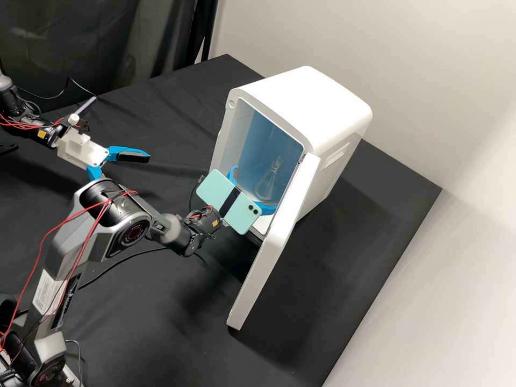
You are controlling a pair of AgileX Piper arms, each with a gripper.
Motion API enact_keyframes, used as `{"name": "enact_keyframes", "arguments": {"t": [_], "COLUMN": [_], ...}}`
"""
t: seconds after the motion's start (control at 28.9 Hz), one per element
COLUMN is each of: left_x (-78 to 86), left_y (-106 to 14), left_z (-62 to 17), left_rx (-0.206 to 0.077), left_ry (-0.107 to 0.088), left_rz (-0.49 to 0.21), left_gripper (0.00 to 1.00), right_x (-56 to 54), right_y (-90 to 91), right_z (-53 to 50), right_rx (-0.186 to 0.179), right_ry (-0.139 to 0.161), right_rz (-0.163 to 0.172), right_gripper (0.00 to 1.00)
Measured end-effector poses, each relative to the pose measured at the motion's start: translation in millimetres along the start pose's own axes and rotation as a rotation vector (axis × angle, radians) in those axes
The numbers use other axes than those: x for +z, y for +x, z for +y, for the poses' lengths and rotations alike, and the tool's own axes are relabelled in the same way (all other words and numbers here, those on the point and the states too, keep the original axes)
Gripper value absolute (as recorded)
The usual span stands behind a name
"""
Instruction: Place the flask in the incubator
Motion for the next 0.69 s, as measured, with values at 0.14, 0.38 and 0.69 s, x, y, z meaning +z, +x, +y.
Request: {"name": "enact_keyframes", "arguments": {"t": [0.14,0.38,0.69], "left_x": [0.0,0.0,-0.1], "left_y": [0.0,0.0,-1.7], "left_z": [0.0,0.0,-1.9], "left_rx": [0.000,0.000,-0.008], "left_ry": [0.000,0.000,-0.002], "left_rz": [0.000,0.000,0.002], "left_gripper": [1.00,1.00,1.00], "right_x": [-2.2,-7.7,-7.2], "right_y": [-7.9,-25.9,-48.8], "right_z": [-0.3,-2.4,-6.3], "right_rx": [0.006,-0.002,-0.015], "right_ry": [0.001,-0.008,0.014], "right_rz": [0.014,0.040,0.040], "right_gripper": [1.00,1.00,1.00]}}
